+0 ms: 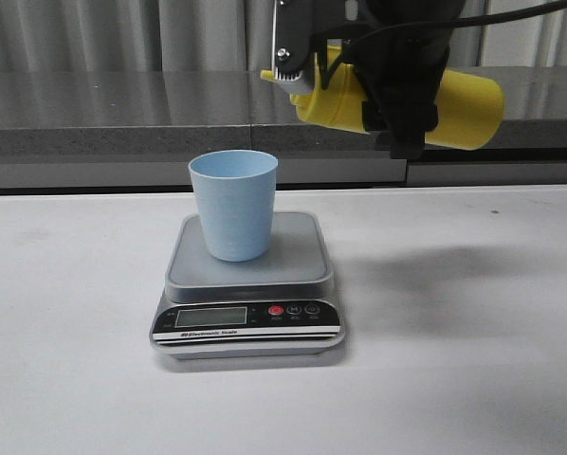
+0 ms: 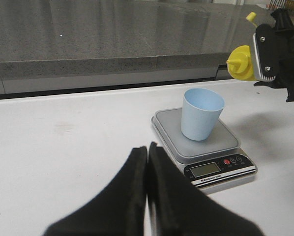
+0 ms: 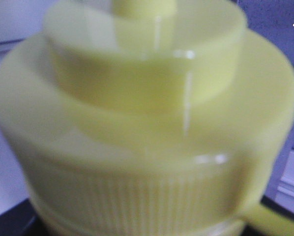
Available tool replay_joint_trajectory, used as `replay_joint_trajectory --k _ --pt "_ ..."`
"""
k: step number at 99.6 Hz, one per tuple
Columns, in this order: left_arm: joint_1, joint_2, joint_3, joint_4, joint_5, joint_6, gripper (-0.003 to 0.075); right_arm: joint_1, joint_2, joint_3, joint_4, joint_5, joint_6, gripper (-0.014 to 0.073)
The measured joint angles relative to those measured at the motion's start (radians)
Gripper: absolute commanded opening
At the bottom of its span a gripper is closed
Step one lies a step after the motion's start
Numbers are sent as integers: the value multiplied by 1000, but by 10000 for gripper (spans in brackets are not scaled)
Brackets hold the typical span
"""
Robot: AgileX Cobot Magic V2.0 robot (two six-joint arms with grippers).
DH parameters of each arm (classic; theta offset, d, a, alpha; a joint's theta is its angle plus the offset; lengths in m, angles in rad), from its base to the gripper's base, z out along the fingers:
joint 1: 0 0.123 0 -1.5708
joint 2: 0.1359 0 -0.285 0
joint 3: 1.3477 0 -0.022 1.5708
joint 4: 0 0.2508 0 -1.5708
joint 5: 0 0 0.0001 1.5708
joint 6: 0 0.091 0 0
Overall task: Pour seasoning into cup on scale with both arms
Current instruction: 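Lift the bottle with the right gripper and tilt it toward the cup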
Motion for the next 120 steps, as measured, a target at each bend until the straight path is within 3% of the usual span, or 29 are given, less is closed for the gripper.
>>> replay_joint_trajectory --k 35,62,82,102,120 --pt "0 0 0 2 0 0 -20 51 18 -16 -169 97 -4 -58" --pt "0 0 0 2 0 -1 -20 87 34 -16 -191 102 -128 -58" --pt "0 0 0 2 0 -1 -20 102 58 -16 -199 105 -143 -58" --pt "0 0 0 2 0 -1 -20 102 57 -16 -194 115 -5 -58" --pt "0 0 0 2 0 -1 -20 88 -4 -16 -57 62 120 -58"
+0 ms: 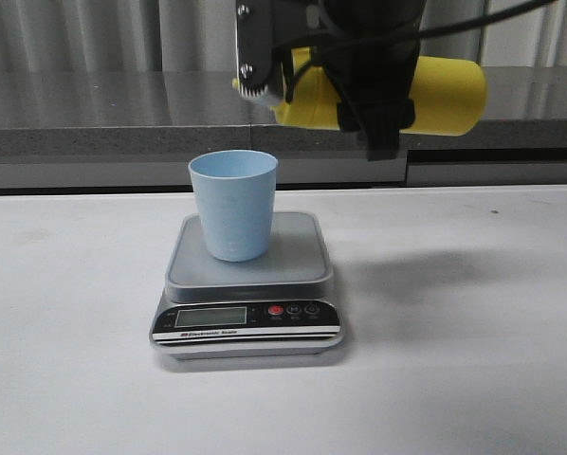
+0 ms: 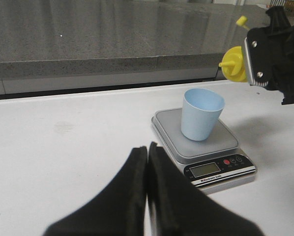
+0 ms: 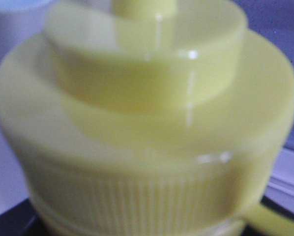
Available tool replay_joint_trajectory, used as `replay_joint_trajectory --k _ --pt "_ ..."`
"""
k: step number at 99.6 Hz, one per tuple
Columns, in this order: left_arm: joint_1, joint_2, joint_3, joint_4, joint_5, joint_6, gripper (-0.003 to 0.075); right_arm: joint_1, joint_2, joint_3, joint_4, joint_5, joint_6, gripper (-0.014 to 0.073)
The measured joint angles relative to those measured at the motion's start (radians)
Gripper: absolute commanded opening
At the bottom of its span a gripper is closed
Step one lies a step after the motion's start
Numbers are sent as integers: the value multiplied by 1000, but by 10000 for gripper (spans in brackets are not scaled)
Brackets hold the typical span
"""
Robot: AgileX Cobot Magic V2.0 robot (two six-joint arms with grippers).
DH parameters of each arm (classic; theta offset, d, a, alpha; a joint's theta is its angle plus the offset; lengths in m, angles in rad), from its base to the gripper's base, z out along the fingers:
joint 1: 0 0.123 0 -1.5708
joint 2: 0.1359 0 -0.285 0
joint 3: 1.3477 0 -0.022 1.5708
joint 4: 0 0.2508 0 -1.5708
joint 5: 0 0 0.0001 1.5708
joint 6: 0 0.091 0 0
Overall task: Pour seasoning into cup on scale with both arms
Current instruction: 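Swing the bottle upright and lower it back toward the table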
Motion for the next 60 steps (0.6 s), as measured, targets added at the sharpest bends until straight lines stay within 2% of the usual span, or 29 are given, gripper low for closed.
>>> replay_joint_trajectory --k 15,32,60 --pt "0 0 0 0 0 0 -20 -42 -92 0 200 -59 42 -58" --pt "0 0 0 0 0 -2 -20 -137 -204 27 418 -123 74 -58" --pt "0 0 0 0 0 -2 -20 -302 -353 212 662 -360 145 -58"
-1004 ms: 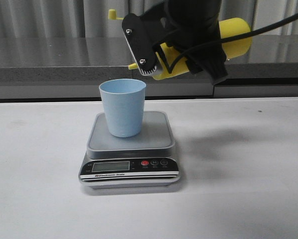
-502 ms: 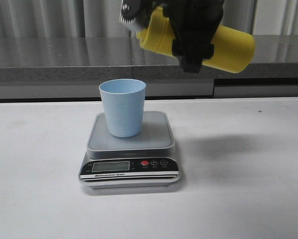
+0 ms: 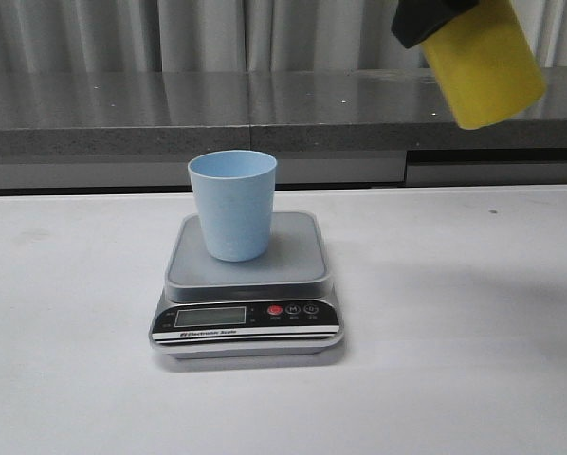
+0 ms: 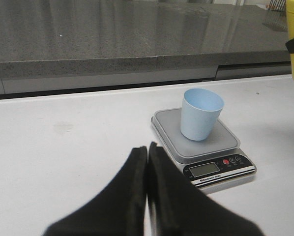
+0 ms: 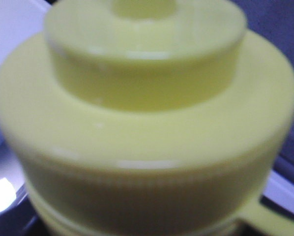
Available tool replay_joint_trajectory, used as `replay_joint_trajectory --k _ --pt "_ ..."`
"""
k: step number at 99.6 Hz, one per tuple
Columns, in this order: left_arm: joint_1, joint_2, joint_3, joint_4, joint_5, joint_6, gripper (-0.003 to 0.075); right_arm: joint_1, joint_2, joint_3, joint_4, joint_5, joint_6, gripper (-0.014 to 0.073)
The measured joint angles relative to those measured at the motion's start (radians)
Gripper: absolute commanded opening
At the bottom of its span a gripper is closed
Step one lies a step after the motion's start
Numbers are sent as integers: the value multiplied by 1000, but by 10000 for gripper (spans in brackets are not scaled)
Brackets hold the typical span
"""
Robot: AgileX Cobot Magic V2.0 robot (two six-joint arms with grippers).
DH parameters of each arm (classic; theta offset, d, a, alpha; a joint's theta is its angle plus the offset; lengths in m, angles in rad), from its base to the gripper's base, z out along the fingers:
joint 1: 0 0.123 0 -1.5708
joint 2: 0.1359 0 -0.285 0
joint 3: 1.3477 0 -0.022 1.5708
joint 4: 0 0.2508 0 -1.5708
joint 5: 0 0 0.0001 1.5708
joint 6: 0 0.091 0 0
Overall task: Pour seasoning into cup on scale with both arms
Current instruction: 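Swing the bottle upright and lower it back toward the table, then set the bottle down on the table and open the right gripper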
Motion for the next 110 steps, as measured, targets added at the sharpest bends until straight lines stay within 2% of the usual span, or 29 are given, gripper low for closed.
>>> replay_joint_trajectory --k 13,25,45,58,79,110 --pt "0 0 0 0 0 0 -20 -64 -38 155 91 -188 34 -58" --pt "0 0 0 0 0 0 -20 -105 -62 308 171 -417 62 -58" --pt "0 0 0 0 0 0 -20 -119 -59 541 263 -802 88 -58" --pt "0 0 0 0 0 0 -20 -119 -17 627 352 -1033 92 -58" --pt "0 0 0 0 0 0 -20 -120 130 653 419 -1217 92 -58" --pt "0 0 0 0 0 0 -20 -120 321 635 416 -1322 93 -58"
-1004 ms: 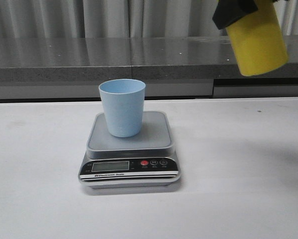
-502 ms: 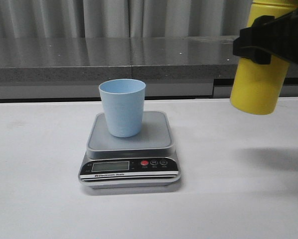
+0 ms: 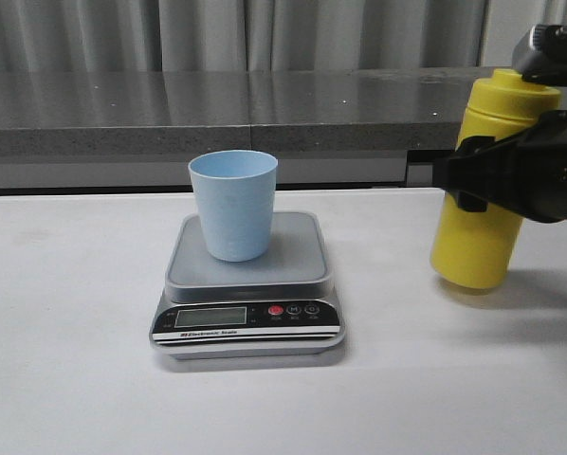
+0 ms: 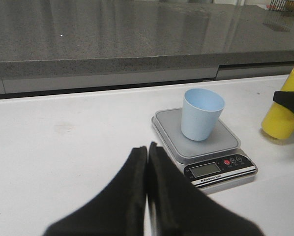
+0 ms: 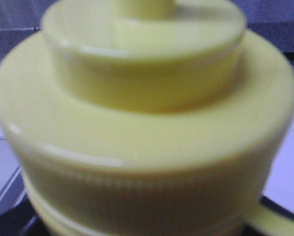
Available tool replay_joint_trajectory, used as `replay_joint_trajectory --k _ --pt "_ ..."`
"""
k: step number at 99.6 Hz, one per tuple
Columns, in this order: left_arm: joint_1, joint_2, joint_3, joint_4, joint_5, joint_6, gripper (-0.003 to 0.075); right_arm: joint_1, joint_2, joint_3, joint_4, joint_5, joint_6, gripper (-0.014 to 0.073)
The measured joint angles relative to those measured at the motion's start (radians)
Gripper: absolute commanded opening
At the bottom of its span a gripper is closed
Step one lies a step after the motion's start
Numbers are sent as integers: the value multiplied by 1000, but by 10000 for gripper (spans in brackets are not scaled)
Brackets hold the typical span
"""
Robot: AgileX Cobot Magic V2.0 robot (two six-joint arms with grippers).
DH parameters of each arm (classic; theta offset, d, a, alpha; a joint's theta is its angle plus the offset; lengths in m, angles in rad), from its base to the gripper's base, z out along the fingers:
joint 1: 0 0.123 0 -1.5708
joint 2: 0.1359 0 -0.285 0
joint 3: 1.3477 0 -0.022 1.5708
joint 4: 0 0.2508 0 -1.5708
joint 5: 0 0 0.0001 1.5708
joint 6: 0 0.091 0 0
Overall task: Pour seasoning into cup on scale with both arms
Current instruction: 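Set the bottle down on the table and open the right gripper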
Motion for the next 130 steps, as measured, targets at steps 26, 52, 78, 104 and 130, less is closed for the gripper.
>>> replay_joint_trajectory --k 26,52,78,104,130 --pt "0 0 0 0 -2 0 -20 0 80 -57 -61 -12 0 -58" --pt "0 0 0 0 -2 0 -20 0 105 -63 -68 -38 0 135" --pt "0 0 0 0 -2 0 -20 0 111 -63 -68 -42 0 642" --pt "0 0 0 0 -2 0 -20 0 100 -63 -68 -28 0 636" --pt "0 0 0 0 -2 0 -20 0 -3 -7 -74 12 0 636"
